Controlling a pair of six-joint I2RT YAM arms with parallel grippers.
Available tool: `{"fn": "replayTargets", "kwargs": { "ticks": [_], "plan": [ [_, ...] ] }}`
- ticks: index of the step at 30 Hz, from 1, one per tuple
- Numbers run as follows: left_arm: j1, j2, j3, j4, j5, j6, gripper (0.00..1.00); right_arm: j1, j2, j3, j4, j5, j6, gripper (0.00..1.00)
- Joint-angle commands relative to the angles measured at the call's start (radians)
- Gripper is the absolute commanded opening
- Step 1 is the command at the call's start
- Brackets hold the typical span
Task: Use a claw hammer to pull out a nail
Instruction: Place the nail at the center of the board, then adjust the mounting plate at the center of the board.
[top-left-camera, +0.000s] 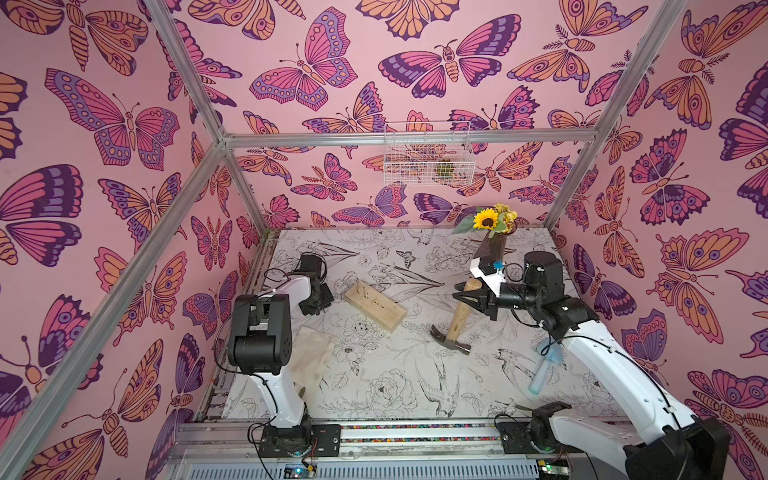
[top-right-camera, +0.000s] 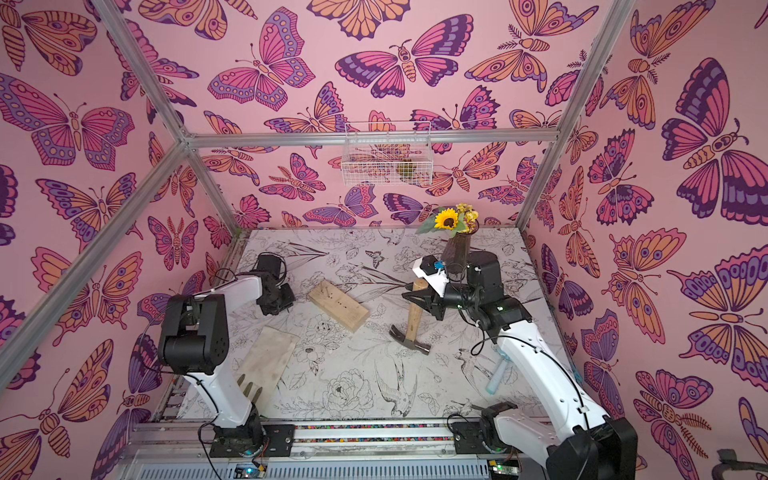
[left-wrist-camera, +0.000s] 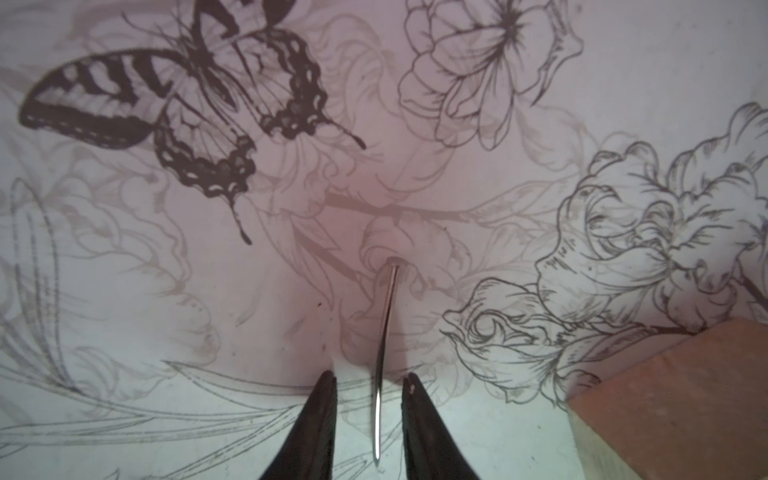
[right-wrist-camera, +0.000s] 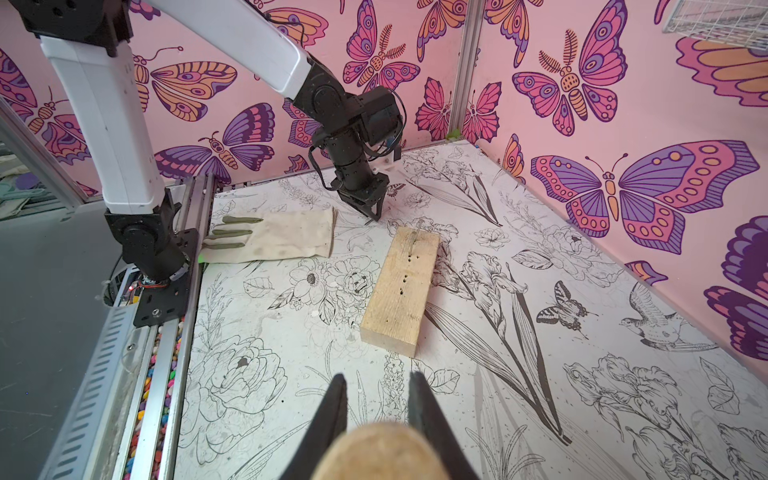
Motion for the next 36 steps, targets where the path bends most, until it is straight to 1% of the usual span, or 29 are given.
{"fn": "replayTargets", "kwargs": {
  "ticks": [1, 3, 6, 9, 11, 16, 19, 26, 32, 36],
  "plan": [
    [0.007, -0.054, 0.018, -0.027, 0.053, 0.008, 0.33, 0.010, -0.041, 0.017, 0.088, -0.023, 0.024, 0.00],
    [0.007, -0.066, 0.018, 0.020, 0.122, 0.009, 0.33, 0.012, -0.043, 0.015, 0.096, -0.021, 0.033, 0.00],
    [0.007, -0.044, 0.036, 0.096, 0.236, 0.000, 0.33, 0.030, -0.054, 0.003, 0.103, -0.015, 0.022, 0.00],
    [0.006, 0.007, 0.079, 0.135, 0.275, -0.045, 0.28, 0.054, -0.068, -0.017, 0.107, -0.013, -0.010, 0.00],
    [-0.003, 0.041, 0.112, 0.152, 0.290, -0.061, 0.28, 0.068, -0.074, -0.029, 0.101, -0.037, -0.063, 0.00],
    [-0.017, 0.108, 0.158, 0.205, 0.312, -0.101, 0.25, 0.087, -0.086, -0.042, 0.104, -0.056, -0.080, 0.00],
    [-0.030, 0.148, 0.169, 0.206, 0.336, -0.104, 0.21, 0.108, -0.089, -0.032, 0.067, -0.040, -0.111, 0.00],
    [-0.079, 0.113, 0.050, 0.244, 0.325, -0.111, 0.17, 0.128, -0.117, -0.038, 0.052, -0.033, -0.119, 0.00],
    [-0.083, -0.015, -0.149, 0.315, 0.311, -0.128, 0.16, 0.132, -0.164, -0.047, 0.007, -0.016, -0.136, 0.00],
    [-0.115, -0.066, -0.194, 0.335, 0.324, -0.126, 0.15, 0.135, -0.185, -0.056, 0.003, -0.017, -0.132, 0.00]
  ]
}}
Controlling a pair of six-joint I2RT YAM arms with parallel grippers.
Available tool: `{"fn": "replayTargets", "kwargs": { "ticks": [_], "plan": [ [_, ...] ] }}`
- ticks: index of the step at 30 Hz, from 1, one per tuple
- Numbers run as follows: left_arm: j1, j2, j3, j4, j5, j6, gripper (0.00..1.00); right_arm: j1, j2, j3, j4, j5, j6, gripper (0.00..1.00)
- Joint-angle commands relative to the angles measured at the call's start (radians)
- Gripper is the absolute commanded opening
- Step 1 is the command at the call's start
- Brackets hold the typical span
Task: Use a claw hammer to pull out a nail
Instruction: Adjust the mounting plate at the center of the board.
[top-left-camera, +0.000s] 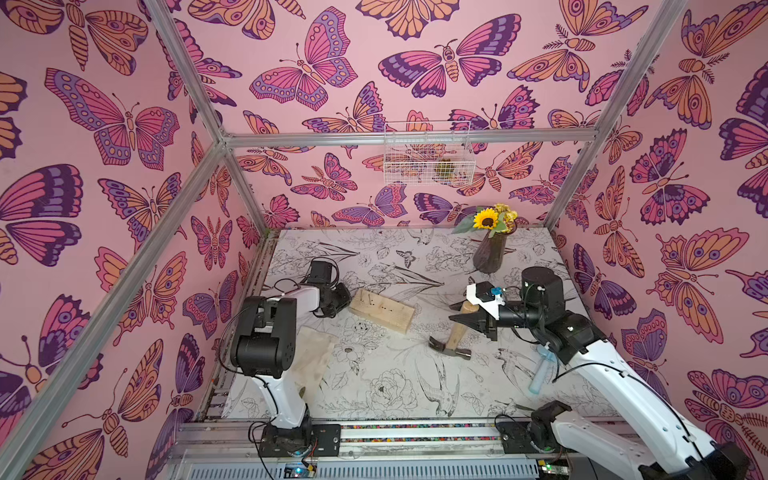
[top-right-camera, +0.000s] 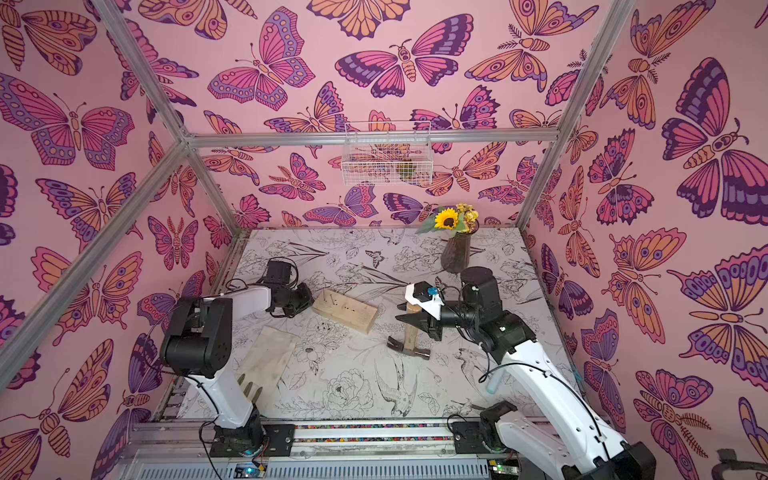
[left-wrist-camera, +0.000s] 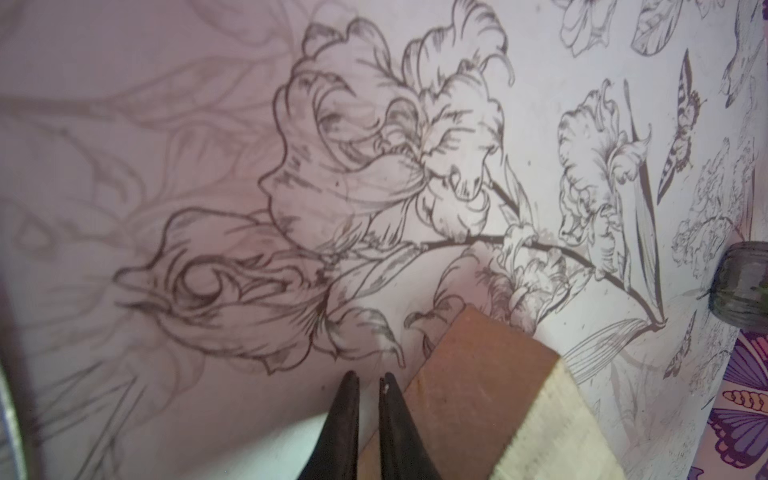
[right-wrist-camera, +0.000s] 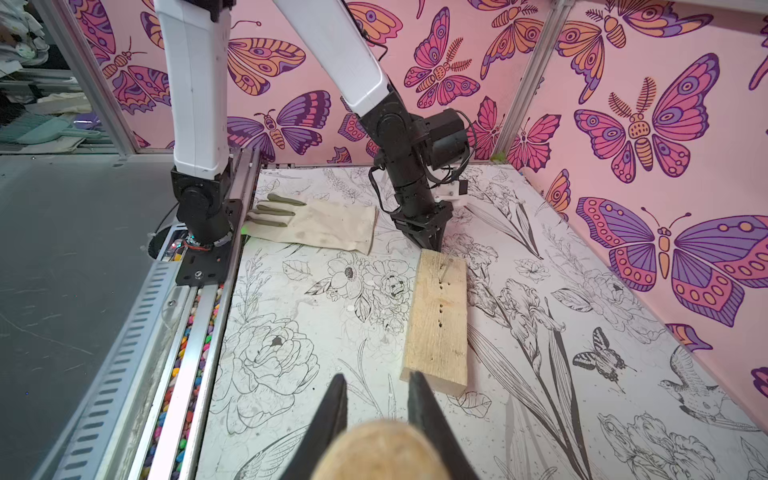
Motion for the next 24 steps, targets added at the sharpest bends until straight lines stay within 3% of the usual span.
{"fn": "replayTargets", "kwargs": {
  "ticks": [1, 7, 10, 14, 18, 21, 24],
  "plan": [
    [-0.043, -0.040, -0.039, 0.027, 0.010, 0.000, 0.15, 0.012, -0.044, 0.017, 0.062, -0.024, -0.019, 0.00],
    [-0.101, -0.084, -0.087, 0.049, 0.015, -0.014, 0.15, 0.014, -0.079, 0.005, 0.052, -0.036, -0.010, 0.00],
    [-0.109, -0.109, -0.099, 0.066, 0.086, -0.019, 0.15, 0.016, -0.081, -0.001, 0.072, -0.038, 0.006, 0.00],
    [-0.122, -0.202, -0.139, 0.072, 0.103, -0.006, 0.23, 0.026, -0.058, 0.004, 0.084, -0.059, 0.008, 0.00],
    [-0.118, -0.356, -0.228, 0.106, 0.083, 0.030, 0.39, 0.051, -0.035, 0.001, 0.110, -0.070, 0.003, 0.00],
    [-0.137, -0.459, -0.329, 0.273, 0.132, 0.067, 0.60, 0.062, -0.018, 0.001, 0.154, -0.075, 0.024, 0.00],
    [-0.217, -0.524, -0.411, 0.462, 0.172, 0.134, 0.75, 0.075, 0.000, 0.005, 0.201, -0.106, 0.042, 0.00]
  ]
}}
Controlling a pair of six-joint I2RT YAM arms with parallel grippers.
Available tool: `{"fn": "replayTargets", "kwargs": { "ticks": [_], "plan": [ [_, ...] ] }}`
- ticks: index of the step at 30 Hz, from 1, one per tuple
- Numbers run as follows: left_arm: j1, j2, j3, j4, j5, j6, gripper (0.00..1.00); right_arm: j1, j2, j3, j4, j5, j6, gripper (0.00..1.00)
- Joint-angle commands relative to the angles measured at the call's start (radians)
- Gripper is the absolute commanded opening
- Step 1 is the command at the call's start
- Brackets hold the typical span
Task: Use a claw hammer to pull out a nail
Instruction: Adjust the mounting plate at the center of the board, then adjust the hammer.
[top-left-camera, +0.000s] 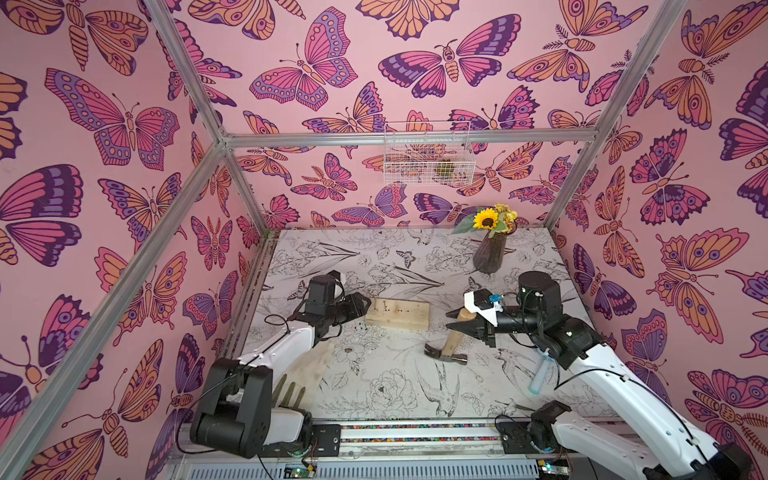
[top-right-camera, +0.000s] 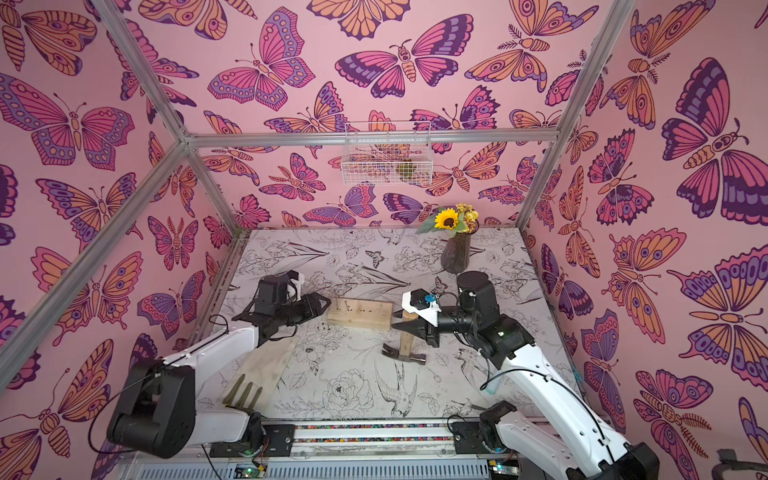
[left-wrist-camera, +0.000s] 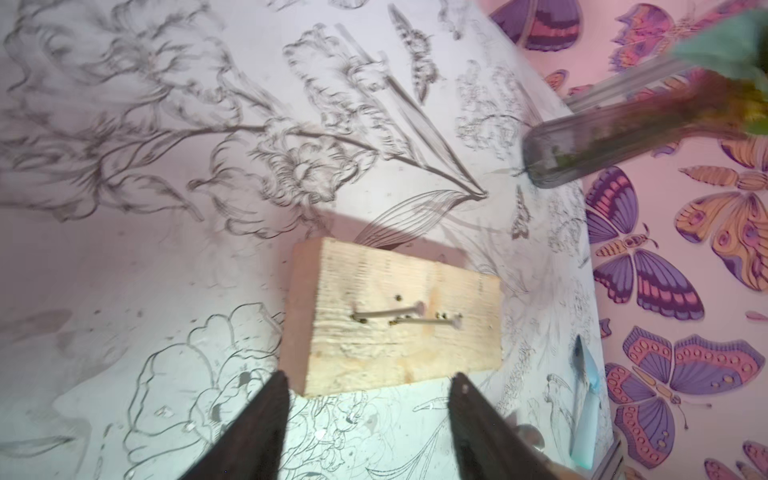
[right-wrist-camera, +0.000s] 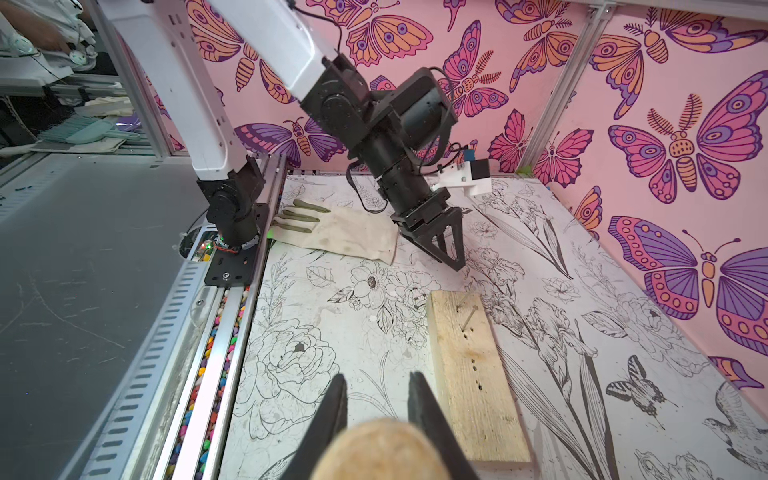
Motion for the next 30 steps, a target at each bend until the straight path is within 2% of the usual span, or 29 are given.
{"fn": "replayTargets", "kwargs": {
  "ticks": [1, 5, 10, 13, 19, 27, 30],
  "plan": [
    [-0.097, -0.072, -0.086, 0.273, 0.070, 0.101, 0.76, 0.021, 0.005, 0.027, 0.167, -0.082, 0.031, 0.00],
    [-0.238, -0.090, -0.181, 0.548, 0.095, 0.207, 0.83, 0.036, 0.054, 0.041, 0.196, -0.099, 0.043, 0.00],
    [-0.360, -0.052, -0.199, 0.708, 0.139, 0.338, 0.86, 0.052, 0.114, 0.069, 0.198, -0.118, 0.035, 0.00],
    [-0.412, 0.020, -0.210, 0.794, 0.165, 0.401, 0.88, 0.057, 0.136, 0.082, 0.199, -0.125, 0.034, 0.00],
    [-0.486, 0.178, -0.220, 1.054, 0.229, 0.425, 0.87, 0.063, 0.162, 0.096, 0.203, -0.142, 0.033, 0.00],
    [-0.525, 0.390, -0.143, 1.249, 0.256, 0.390, 0.87, 0.064, 0.168, 0.089, 0.215, -0.176, 0.024, 0.00],
    [-0.539, 0.440, -0.106, 1.261, 0.243, 0.394, 0.84, 0.064, 0.170, 0.087, 0.219, -0.193, 0.020, 0.00]
  ]
}}
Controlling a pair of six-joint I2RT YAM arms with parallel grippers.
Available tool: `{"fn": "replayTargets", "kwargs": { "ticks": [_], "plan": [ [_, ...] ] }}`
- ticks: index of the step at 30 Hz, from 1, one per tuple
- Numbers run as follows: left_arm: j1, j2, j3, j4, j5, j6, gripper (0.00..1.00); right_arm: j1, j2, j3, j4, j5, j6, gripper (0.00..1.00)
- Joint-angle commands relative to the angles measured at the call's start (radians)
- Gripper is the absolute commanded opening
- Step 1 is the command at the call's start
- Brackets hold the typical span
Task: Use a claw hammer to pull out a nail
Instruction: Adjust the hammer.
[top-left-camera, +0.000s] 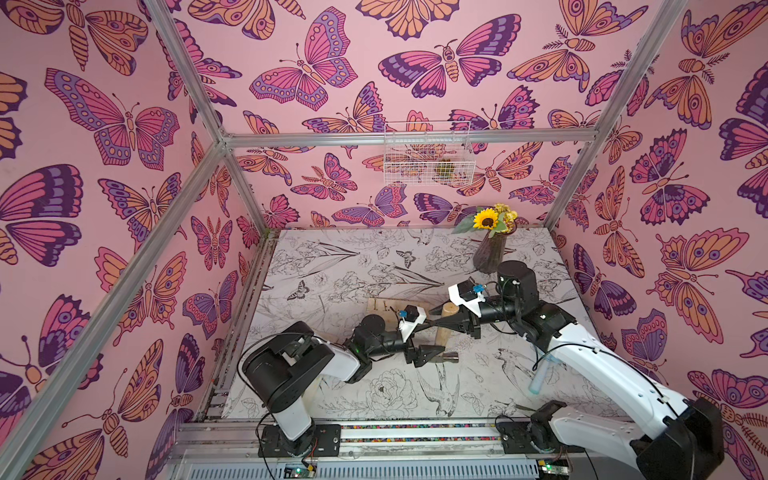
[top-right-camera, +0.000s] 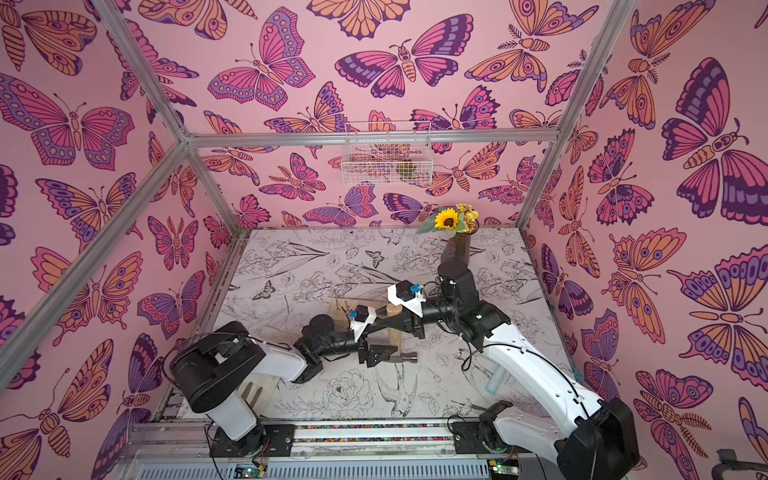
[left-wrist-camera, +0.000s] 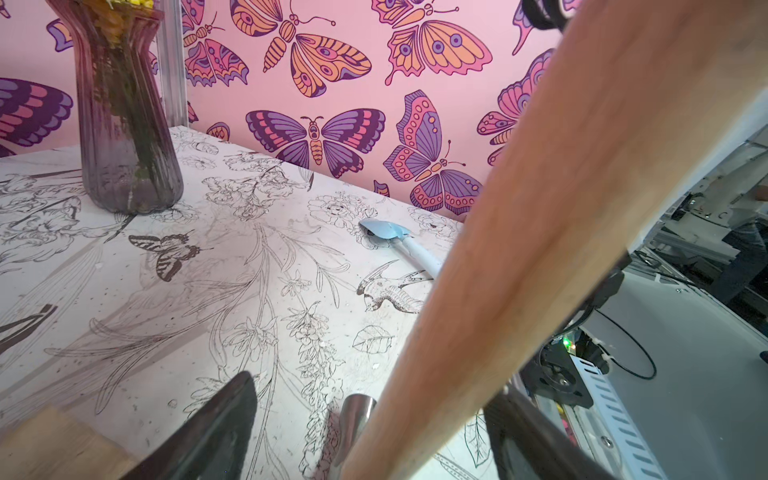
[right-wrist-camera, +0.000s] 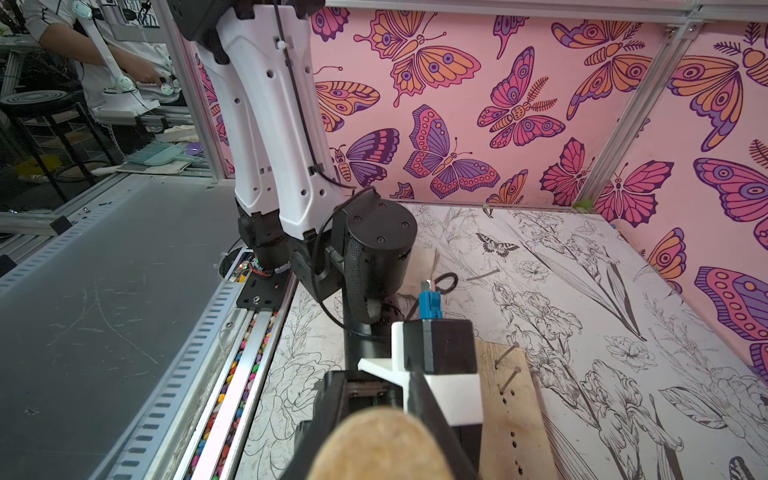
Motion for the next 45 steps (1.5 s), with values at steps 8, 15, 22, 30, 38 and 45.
{"fn": "replayTargets", "kwargs": {
  "ticks": [8, 15, 22, 30, 38, 45],
  "plan": [
    [-0.047, 0.087, 0.061, 0.146, -0.009, 0.073, 0.38, 0.012, -0.005, 0.018, 0.093, -0.052, -0.005, 0.00],
    [-0.050, 0.046, 0.017, 0.156, -0.083, 0.099, 0.00, 0.014, -0.032, -0.052, 0.212, 0.107, 0.153, 0.28],
    [-0.058, 0.009, -0.009, 0.155, -0.139, 0.116, 0.00, 0.102, -0.113, -0.124, 0.248, 0.612, 0.460, 0.67],
    [-0.060, -0.010, -0.018, 0.155, -0.156, 0.109, 0.00, 0.459, -0.163, -0.094, 0.090, 1.444, 0.674, 0.79],
    [-0.061, -0.024, -0.030, 0.154, -0.163, 0.113, 0.00, 0.606, -0.032, -0.018, 0.153, 1.748, 0.703, 0.69],
    [-0.061, -0.024, -0.029, 0.154, -0.148, 0.111, 0.00, 0.611, 0.041, -0.010, 0.268, 1.837, 0.687, 0.62]
  ]
}}
